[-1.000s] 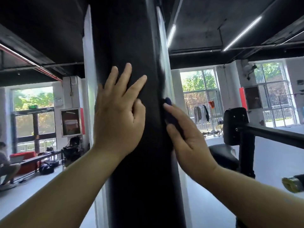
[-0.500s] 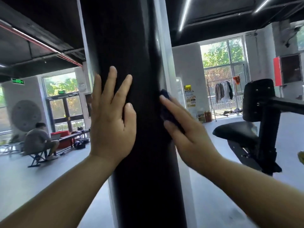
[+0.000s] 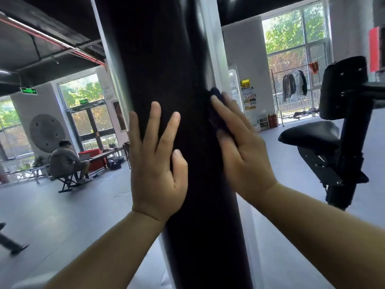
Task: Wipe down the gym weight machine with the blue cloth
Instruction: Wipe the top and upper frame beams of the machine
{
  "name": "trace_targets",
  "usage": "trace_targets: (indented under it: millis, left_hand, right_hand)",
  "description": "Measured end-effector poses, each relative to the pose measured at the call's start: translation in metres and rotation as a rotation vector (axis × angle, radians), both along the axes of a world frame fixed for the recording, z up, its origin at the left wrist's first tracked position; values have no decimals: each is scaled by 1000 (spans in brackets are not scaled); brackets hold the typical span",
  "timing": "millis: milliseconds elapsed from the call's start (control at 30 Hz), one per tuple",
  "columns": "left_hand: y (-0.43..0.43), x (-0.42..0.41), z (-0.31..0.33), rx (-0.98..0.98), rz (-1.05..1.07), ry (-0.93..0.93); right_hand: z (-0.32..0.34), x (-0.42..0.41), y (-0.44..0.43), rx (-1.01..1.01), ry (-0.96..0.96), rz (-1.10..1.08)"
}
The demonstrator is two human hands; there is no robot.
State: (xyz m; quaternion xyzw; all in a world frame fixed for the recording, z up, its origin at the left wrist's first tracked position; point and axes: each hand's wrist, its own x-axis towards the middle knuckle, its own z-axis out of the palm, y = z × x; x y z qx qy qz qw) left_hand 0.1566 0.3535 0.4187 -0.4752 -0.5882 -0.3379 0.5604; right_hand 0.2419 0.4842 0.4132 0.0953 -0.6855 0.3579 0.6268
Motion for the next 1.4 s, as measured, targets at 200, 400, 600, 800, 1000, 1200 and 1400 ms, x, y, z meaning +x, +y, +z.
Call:
trace_targets:
  millis: [200, 400, 600, 800, 1000, 1200, 1400]
  left_hand:
    - [0, 0, -1, -17, 9, 12]
    - [1, -1, -3, -75, 90, 131]
    - [1, 1, -4, -80, 77, 136]
    - [1, 1, -4, -92, 116, 143]
    - [0, -1, -3, -114, 151, 168]
    - [-2, 0, -7, -227, 236, 428]
    - [-5, 1, -9, -321, 257, 498]
  right_hand:
    - [-32, -8, -17, -95, 53, -83]
    - [-78, 6, -19, -128, -56, -58]
    - [-15, 1, -24, -260, 118, -98]
    - [-116, 10, -45, -72, 15, -204]
    - [-42, 2, -26, -311, 29, -59]
    - [-155, 8, -55, -294, -111, -180]
    - [-90, 9, -43, -409, -87, -106]
